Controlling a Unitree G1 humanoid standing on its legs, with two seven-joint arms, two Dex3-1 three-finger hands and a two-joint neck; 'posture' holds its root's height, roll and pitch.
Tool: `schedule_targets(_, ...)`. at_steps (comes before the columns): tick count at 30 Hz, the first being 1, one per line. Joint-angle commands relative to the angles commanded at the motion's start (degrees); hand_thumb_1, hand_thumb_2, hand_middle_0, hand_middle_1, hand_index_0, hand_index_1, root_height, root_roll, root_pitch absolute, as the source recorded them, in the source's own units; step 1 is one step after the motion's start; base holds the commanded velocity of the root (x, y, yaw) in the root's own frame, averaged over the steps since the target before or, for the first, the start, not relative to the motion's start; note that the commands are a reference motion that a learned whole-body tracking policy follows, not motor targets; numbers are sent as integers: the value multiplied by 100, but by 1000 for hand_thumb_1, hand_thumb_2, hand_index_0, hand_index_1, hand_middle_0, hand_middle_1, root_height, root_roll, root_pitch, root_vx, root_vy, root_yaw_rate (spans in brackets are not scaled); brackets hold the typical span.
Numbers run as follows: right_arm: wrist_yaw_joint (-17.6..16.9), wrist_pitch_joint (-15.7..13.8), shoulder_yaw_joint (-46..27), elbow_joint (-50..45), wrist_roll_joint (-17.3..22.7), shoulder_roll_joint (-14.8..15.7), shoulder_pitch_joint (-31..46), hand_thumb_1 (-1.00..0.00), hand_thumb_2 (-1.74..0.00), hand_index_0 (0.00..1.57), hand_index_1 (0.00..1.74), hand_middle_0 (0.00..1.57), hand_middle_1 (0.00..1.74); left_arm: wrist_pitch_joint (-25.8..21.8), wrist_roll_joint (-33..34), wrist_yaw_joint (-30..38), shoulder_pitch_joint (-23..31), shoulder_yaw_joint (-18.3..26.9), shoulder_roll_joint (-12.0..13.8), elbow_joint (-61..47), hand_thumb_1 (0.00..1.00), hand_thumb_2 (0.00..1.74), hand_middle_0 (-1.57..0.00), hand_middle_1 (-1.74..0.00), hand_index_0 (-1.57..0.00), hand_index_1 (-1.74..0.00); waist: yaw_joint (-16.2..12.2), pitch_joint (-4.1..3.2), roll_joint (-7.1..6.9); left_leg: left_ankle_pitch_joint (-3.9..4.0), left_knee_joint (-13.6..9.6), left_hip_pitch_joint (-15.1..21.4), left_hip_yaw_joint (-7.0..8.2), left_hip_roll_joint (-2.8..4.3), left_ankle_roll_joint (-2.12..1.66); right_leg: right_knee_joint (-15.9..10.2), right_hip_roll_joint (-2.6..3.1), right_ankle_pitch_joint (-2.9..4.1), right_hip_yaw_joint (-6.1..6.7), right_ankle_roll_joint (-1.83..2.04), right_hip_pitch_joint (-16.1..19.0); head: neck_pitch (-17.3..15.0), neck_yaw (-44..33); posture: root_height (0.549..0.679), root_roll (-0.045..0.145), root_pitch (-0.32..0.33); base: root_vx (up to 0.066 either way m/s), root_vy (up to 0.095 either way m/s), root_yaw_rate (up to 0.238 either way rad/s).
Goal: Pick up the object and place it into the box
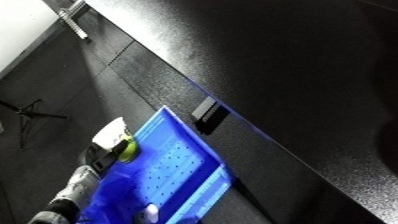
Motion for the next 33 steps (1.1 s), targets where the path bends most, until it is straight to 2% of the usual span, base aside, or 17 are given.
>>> schedule_targets(8,-18,-6,73,-18,98,10,-4,0,0,0,0,0,0,-34,300,-104,-76,-97,95,335,0,0,0,0,0,0,-4,0,-47,-4,-38,-23,3,5,-1,-67,11,28,0,-10,-23,43,164,611,22,20,-9,4,1)
schedule_targets(16,-52,-38,99,-36,208,22,-7,0,0,0,0,0,0,-65,299,1,-84,-73,154,405,0,0,0,0,0,0,35,0,-61,11,-117,-20,-2,-12,-7,-164,23,66,-7,-13,0,88,302,613,19,28,-12,-3,19)
schedule_targets(23,-77,-61,140,-85,285,39,-21,0,0,0,0,0,0,67,223,-40,-112,-91,178,430,0,0,0,0,0,0,49,0,-69,13,-153,-23,2,-15,-12,-205,10,101,-15,0,-15,98,521,614,16,33,-15,-15,14)
schedule_targets(27,-115,-100,153,-105,332,58,-39,0,0,0,0,0,0,197,188,-514,-101,-177,106,393,0,0,0,0,0,0,46,0,-51,-2,-172,-5,12,-26,-14,-244,4,132,-6,21,-15,156,751,615,15,35,-19,-25,-8)
schedule_targets(33,-264,-116,120,-197,368,17,-75,0,0,0,0,0,0,377,575,-1466,25,-524,-161,289,0,0,0,0,0,0,7,0,49,-60,-154,56,44,-63,0,-338,3,214,35,59,4,238,1314,616,16,34,-24,-10,-64)
